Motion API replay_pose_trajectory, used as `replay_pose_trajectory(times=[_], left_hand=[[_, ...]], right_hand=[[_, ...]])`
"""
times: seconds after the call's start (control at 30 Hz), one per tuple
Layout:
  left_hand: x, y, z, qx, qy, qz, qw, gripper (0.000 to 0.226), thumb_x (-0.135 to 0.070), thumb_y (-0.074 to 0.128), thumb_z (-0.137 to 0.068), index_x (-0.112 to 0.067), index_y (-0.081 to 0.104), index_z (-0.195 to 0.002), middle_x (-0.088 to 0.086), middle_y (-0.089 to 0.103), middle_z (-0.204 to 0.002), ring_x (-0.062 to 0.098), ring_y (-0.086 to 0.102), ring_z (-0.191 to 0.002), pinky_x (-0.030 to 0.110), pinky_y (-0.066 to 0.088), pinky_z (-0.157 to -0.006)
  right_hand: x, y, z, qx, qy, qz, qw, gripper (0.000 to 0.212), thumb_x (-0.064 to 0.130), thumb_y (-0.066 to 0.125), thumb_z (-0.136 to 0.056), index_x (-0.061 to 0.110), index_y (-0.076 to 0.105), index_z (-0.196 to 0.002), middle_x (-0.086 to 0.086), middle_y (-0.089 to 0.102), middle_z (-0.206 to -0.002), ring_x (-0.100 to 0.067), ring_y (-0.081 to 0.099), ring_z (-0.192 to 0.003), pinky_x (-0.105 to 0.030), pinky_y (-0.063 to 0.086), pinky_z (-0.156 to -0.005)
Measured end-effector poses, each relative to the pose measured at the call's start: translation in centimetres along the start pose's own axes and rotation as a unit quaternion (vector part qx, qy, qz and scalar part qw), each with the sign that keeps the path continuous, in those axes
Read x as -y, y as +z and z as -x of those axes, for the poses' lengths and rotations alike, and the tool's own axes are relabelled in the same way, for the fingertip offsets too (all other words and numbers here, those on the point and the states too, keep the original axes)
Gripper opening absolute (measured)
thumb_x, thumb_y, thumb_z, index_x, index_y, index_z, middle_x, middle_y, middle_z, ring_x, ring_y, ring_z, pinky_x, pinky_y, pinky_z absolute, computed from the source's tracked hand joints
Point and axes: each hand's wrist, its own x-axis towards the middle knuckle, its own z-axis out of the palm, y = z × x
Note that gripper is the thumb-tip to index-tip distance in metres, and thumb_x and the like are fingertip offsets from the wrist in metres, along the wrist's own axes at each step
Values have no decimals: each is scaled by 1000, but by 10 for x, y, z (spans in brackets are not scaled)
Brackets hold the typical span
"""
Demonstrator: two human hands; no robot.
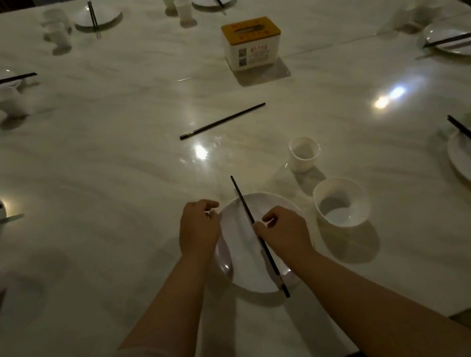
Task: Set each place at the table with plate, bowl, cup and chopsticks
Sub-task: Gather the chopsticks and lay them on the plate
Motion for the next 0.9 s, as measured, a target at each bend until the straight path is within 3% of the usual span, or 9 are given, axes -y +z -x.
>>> replay_pose_trajectory(times=[0.2, 0.3, 0.4, 0.53, 0.63, 0.7, 0.77, 0.9], left_hand=[[-29, -9, -89, -55, 34, 1, 998, 23, -9, 50, -92, -15, 70, -101, 8, 65, -107, 21, 61, -97, 24, 44, -83], [-41, -8, -139, -71, 51, -14, 996, 24, -7, 50, -92, -12, 70, -104, 8, 64, -111, 22, 58, -105, 25, 43, -88], [-42, -2, -187, -65, 87, -101, 989, 31, -1, 49, -88, -8, 65, -113, 8, 59, -123, 28, 51, -115, 36, 45, -92], [-29, 12, -232, -26, 110, -216, 970, 36, -2, 48, -90, -6, 60, -124, 11, 55, -131, 32, 49, -118, 41, 43, -91], [-23, 21, -239, -26, 128, -265, 955, 23, 1, 50, -90, -3, 65, -107, 15, 58, -112, 34, 54, -100, 42, 45, -67], [-21, 22, -239, -41, 139, -289, 946, 16, 7, 57, -81, -3, 63, -91, 14, 58, -97, 33, 56, -89, 36, 38, -53], [-21, 21, -236, -40, 143, -302, 942, 17, 10, 58, -78, -3, 61, -88, 14, 57, -94, 33, 56, -89, 34, 34, -54], [-21, 17, -219, -7, 73, -232, 970, 16, -2, 52, -90, -5, 62, -102, 13, 56, -107, 29, 52, -101, 32, 37, -69]], right_hand=[[51, -1, -72, -3, -55, -20, 998, 14, 17, 58, -87, 11, 68, -94, 0, 65, -90, -11, 56, -80, -15, 35, -65], [73, 2, -115, 9, -64, -39, 997, 16, 14, 55, -87, 11, 68, -95, -1, 68, -94, -7, 54, -80, -5, 35, -57], [88, 6, -153, 30, -68, -46, 996, 17, 12, 53, -89, 11, 68, -97, -1, 66, -92, -5, 53, -71, 3, 36, -52], [95, 14, -194, 42, -65, -57, 995, 17, 11, 53, -90, 10, 69, -97, 2, 62, -87, -3, 54, -68, 4, 37, -51], [93, 17, -209, 40, -47, -80, 995, 17, 11, 53, -89, 13, 68, -96, 3, 63, -86, -1, 53, -68, 0, 40, -54], [88, 18, -212, 35, -29, -96, 994, 17, 11, 53, -88, 16, 68, -95, 1, 66, -88, -6, 58, -75, -6, 40, -60], [84, 19, -212, 29, -10, -108, 994, 18, 11, 53, -87, 17, 69, -93, -1, 68, -90, -13, 61, -81, -14, 43, -64], [82, 21, -202, 23, 16, -139, 990, 22, 7, 54, -86, 16, 72, -94, -4, 71, -91, -20, 66, -80, -26, 54, -70]])
